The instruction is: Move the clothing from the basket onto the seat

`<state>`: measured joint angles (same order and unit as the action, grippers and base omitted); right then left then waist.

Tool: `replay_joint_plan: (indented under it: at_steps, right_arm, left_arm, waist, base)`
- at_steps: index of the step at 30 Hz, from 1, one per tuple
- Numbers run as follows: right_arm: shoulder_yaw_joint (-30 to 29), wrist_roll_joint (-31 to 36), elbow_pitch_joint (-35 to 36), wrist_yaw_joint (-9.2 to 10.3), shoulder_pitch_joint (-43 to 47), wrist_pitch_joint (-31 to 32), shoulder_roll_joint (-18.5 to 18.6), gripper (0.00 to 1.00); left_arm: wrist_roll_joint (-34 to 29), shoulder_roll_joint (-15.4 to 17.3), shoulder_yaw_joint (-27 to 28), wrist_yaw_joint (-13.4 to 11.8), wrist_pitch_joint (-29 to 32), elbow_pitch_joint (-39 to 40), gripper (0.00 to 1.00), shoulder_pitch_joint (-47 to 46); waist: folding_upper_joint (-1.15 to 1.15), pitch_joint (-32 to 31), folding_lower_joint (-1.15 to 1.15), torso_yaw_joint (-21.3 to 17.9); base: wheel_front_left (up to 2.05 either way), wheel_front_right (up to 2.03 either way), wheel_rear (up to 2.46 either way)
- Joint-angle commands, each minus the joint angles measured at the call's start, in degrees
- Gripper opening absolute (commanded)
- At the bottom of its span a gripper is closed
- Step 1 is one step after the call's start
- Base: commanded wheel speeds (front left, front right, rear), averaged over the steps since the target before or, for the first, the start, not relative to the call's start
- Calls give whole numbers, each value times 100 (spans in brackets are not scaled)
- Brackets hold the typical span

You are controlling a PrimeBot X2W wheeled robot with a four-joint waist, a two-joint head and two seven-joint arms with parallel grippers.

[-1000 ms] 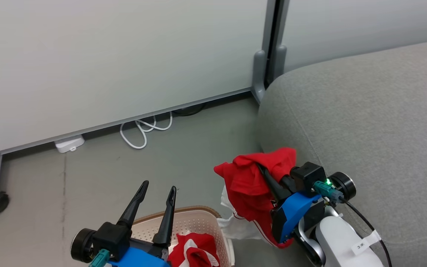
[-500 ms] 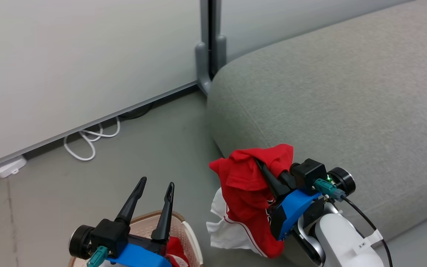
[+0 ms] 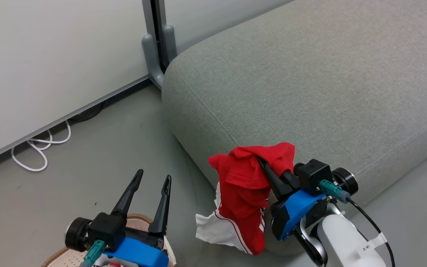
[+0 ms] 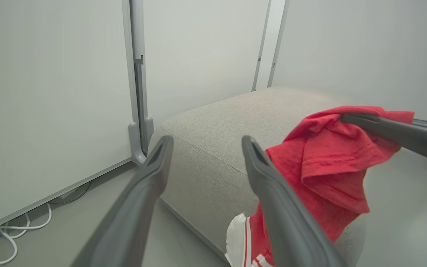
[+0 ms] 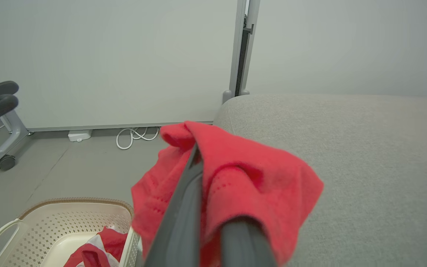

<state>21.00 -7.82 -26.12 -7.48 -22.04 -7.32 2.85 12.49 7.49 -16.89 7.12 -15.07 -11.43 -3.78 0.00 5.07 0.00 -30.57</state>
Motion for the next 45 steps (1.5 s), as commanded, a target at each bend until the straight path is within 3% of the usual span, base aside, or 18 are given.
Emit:
replay_joint_plan:
  at_steps: [1, 18, 24, 30, 35, 45]
  right_arm:
    - [-36, -26, 43, -3, 57, -36, 6, 0]
    - [-195, -117, 103, -3, -48, -89, 6, 0]
    - [-537, -179, 183, -3, -586, -112, 6, 0]
    - [-1259, 40, 286, -3, -1680, 49, 2, 0]
    - [-2213, 270, 482, -3, -2736, 338, 105, 0]
    - [-3511, 481, 182, -3, -4142, 638, 891, 0]
  left_arm:
    - [-48, 40, 8, 42, -15, -8, 100, -92]
    - [32, 64, -38, 34, -15, -11, 100, -153]
    - [-68, 104, 84, 34, -15, 109, 100, -191]
    - [-212, 275, 150, 35, -15, 343, 100, -389]
    - [-352, 499, 112, 35, -15, 632, 100, -719]
    - [-492, 828, -108, 34, -4, 1077, 100, -1386]
  waist:
    - [0, 40, 0, -30]
    - [0, 101, 0, 68]
    - [0, 318, 0, 114]
    - [0, 876, 0, 158]
    - [0, 1619, 0, 304]
    - [0, 2810, 0, 766]
  base:
    - [0, 0, 0]
    - [0, 0, 0]
    - [0, 0, 0]
    - [0, 0, 0]
    - [0, 0, 0]
    - [0, 0, 0]
